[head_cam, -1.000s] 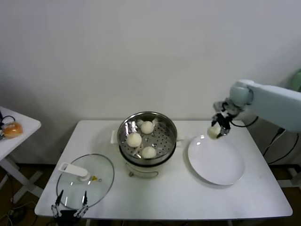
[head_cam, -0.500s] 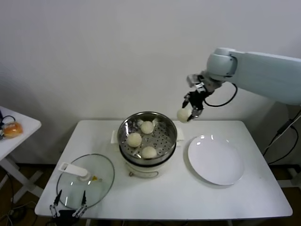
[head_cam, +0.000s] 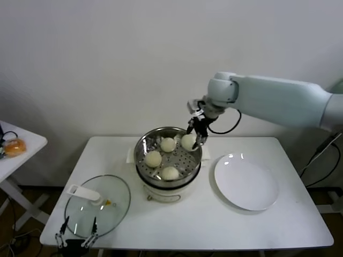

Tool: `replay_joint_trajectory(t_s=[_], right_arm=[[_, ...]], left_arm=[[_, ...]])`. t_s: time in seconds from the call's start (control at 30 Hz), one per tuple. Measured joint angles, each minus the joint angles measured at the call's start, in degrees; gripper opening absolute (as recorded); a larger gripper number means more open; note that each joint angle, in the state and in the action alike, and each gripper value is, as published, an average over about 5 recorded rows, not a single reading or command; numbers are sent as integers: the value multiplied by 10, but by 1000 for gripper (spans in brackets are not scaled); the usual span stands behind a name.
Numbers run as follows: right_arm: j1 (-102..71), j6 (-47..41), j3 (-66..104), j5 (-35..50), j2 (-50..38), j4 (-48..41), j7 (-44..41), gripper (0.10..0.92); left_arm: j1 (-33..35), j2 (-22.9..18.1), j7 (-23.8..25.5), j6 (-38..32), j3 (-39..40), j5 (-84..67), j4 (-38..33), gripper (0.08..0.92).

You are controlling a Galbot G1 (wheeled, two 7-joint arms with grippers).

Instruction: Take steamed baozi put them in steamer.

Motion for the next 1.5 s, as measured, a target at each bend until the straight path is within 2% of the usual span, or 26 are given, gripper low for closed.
replay_joint_trajectory(t_s=[0.73,0.8,0.93,1.03,1.3,1.5], right_arm=[[-122,-2,51,-84,34,-69,20,660],[-125,-1,54,-84,35,-72,22,686],[-127,0,58,-82,34,-75,23,779],[-124,-1,58,-75,31,-75,23,816],[-101,-14,76,-38,8,-59,41,823],[-122,-43,144,-7,-26,-32,114,823]], left_arm=[[-3,1,-1,-5,-3,-1,5,823],[-3,1,-1,-5,-3,-1,6,823],[-3,2,-1,-6,-3,-2,4,823],[-2,3,-1,-5,-5,-3,2,823],[0,7,1,-1,-3,-7,-8,823],[-1,12,1,3,-1,-10,-15,823]])
